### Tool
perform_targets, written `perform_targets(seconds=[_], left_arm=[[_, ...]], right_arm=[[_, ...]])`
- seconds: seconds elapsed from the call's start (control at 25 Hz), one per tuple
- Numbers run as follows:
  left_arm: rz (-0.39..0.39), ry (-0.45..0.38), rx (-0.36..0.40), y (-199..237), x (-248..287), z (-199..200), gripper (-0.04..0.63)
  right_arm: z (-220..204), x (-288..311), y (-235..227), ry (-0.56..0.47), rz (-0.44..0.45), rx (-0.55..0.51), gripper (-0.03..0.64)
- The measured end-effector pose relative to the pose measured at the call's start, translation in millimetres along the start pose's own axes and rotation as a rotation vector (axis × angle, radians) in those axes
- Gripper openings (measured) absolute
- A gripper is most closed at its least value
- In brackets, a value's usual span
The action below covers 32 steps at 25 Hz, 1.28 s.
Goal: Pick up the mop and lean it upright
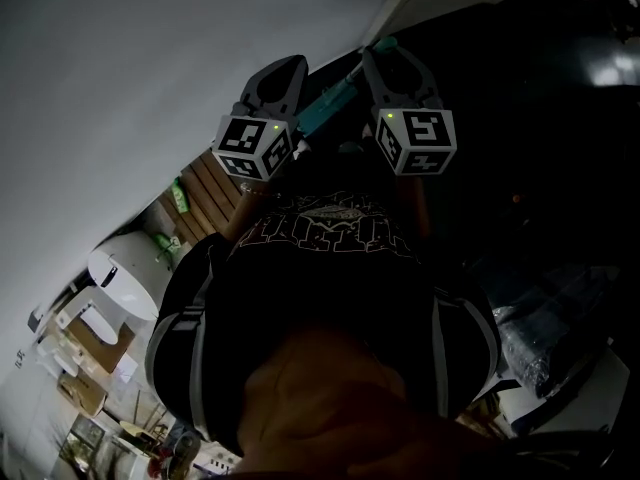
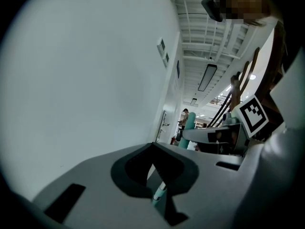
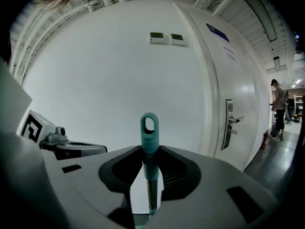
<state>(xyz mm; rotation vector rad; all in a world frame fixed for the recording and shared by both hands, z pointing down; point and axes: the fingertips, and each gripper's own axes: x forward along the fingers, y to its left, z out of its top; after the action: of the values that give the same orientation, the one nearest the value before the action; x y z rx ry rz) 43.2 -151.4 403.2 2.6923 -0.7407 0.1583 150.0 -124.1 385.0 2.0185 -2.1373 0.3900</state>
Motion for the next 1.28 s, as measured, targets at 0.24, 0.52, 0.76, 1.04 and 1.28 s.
perform_targets(seconds=[0.24, 0.52, 0.76, 1.04, 1.28], left_arm=[[0.050, -0.010, -0.019, -9.8, 34.8, 1.8, 0.037], [0.105, -0.033, -0.025, -35.9, 81.4, 4.4, 0.037], [0.133, -0.039, -0.009, -54.2, 113.8, 6.2, 0.037], [0.162, -0.046, -0.003, -74.0, 146.1, 8.5, 0.037], [0.191, -0.048, -0.010, -80.8, 163.1, 7.5, 0.037]], right_arm=[[2.7, 11.2, -35.4, 0.015, 0.040, -0.011, 0.117], [1.3, 19.0, -81.9, 0.036, 0.109, -0.035, 0.117], [-1.7, 21.6, -115.8, 0.045, 0.136, -0.054, 0.117], [-2.1, 23.8, -156.5, 0.056, 0.157, -0.068, 0.117], [-2.5, 32.2, -181.9, 0.059, 0.165, -0.065, 0.117]])
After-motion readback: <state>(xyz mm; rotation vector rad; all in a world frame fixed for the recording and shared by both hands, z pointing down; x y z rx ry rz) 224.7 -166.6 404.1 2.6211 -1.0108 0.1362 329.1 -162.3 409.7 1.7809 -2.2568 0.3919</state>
